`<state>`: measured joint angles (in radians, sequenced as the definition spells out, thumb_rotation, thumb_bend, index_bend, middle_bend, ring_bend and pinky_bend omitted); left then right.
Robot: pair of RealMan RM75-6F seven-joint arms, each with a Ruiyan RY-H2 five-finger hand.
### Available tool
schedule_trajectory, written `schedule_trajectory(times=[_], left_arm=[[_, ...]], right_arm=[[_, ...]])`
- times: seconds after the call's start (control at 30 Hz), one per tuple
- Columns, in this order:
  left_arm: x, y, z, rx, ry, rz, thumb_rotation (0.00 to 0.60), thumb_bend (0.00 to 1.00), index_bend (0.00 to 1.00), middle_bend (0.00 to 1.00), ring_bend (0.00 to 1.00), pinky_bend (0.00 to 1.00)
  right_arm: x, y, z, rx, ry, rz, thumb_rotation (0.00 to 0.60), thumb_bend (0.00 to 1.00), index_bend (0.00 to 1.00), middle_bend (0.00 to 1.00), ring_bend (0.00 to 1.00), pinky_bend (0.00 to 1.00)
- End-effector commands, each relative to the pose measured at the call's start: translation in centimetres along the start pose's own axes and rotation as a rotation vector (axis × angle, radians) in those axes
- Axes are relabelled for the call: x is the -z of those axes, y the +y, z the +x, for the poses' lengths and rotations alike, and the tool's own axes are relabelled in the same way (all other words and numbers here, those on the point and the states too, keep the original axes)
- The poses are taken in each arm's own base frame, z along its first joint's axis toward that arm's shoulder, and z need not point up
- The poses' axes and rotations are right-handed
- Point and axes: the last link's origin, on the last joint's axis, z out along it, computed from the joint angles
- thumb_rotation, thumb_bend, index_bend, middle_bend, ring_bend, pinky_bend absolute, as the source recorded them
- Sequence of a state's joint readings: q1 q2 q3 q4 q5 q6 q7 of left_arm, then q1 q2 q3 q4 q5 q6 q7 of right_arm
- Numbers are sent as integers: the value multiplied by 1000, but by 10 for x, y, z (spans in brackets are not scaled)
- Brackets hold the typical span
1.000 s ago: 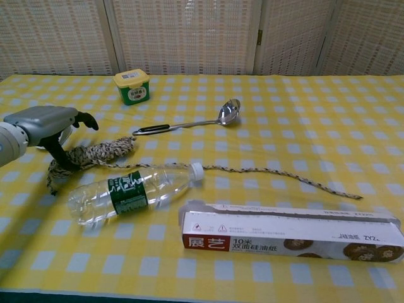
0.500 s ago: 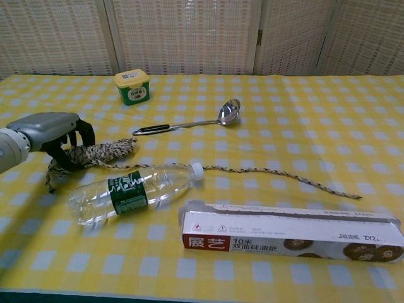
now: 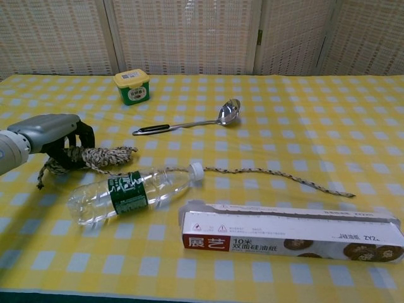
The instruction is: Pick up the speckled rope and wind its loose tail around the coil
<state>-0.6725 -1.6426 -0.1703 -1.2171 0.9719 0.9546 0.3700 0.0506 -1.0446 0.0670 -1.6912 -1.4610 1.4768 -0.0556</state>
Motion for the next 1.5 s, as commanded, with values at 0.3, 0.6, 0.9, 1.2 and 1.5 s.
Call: schedule_trajectory(times=[0.3,0.6,0.9,1.2,1.5], left_arm=[[0,5,8,132,39,-28,600,464,609,592,570,670],[4,14,28,224,81,-32,600,470,615,604,584,670],[8,25,38,224,143,-57,600,472,615,604,584,670],[10,27,37,222,139,-63,600,472,613,605,584,670],[10,26,33,216,128,-62,600,473,612,605,584,666]], right_arm=[[-18,-18,-8,-22,-30,75,588,235,0,0,10,0],[-54,-70,-36,-95,-111,177,600,235,267,59,74,0],[-85,-117,-74,-138,-233,215,600,235,396,77,74,0],[-107,-137,-115,-185,-332,165,600,236,445,86,74,0],[-114,-142,-142,-184,-381,138,600,235,471,93,75,0]])
